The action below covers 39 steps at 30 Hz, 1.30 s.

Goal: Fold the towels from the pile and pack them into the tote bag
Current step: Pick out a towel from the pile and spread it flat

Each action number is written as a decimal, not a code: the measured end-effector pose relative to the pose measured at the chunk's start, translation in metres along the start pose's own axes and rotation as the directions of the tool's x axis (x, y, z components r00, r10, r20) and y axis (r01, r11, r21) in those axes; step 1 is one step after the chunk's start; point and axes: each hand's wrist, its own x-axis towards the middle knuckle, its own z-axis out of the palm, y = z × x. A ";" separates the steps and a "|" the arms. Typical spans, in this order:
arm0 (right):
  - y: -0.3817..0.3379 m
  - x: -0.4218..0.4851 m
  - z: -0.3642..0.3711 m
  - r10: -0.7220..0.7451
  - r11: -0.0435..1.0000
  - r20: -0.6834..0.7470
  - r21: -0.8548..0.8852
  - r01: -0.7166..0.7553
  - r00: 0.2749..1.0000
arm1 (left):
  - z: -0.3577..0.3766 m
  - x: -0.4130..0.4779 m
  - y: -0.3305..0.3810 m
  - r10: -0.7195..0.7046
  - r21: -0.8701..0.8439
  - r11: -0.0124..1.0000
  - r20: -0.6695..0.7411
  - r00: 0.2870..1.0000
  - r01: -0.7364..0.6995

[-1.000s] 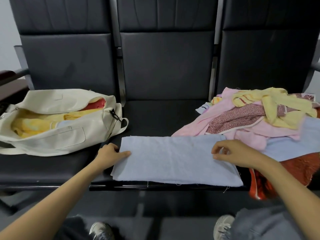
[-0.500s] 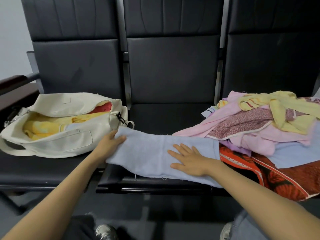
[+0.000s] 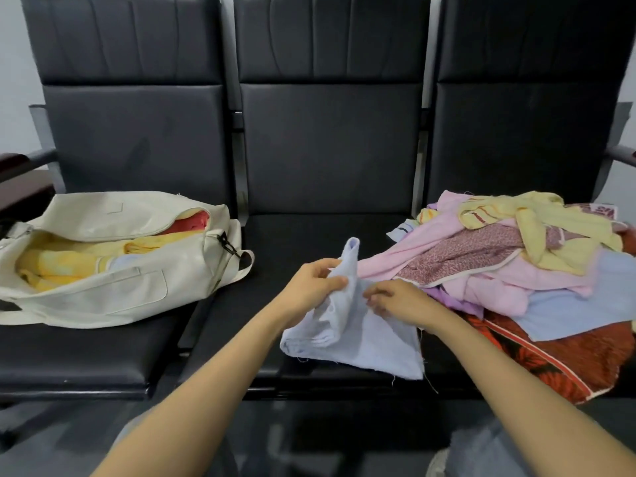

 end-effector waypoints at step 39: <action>-0.008 -0.013 0.012 0.115 0.991 -0.219 -0.043 -0.128 0.969 | -0.013 -0.016 0.012 -0.276 -0.411 0.857 0.144 0.950 0.312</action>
